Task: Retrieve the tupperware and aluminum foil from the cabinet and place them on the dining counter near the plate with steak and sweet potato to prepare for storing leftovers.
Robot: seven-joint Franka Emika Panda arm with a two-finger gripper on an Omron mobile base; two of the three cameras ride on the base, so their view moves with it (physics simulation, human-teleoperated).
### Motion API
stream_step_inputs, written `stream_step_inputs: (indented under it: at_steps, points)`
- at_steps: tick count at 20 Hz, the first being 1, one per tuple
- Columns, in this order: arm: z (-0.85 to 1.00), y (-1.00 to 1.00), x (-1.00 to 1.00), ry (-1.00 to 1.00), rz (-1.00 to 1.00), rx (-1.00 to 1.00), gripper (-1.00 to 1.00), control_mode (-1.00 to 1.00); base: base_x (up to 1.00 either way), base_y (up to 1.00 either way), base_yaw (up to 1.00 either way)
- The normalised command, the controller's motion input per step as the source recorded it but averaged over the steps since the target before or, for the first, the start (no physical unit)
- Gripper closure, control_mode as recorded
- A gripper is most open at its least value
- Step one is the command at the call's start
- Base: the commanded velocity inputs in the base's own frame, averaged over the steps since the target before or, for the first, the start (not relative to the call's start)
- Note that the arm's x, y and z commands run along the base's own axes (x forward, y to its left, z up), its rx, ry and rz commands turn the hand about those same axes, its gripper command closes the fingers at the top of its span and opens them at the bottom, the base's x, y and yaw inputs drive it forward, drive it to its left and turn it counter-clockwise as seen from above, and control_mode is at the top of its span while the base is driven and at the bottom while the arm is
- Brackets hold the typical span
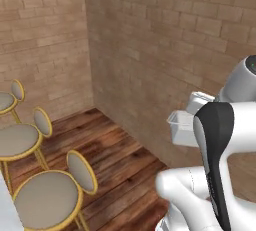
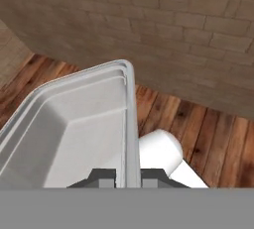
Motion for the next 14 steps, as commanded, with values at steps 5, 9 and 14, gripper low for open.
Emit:
stream_step_inputs:
  at_steps: [5,9,14]
  points:
    - [0.0,0.0,0.0,0.0,0.0,0.0,1.0,1.0,1.0,-0.09,0.4]
    - [0.0,0.0,0.0,0.0,0.0,0.0,1.0,1.0,1.0,-0.09,0.4]
    - [0.0,0.0,0.0,0.0,0.0,0.0,1.0,1.0,1.0,-0.11,0.41]
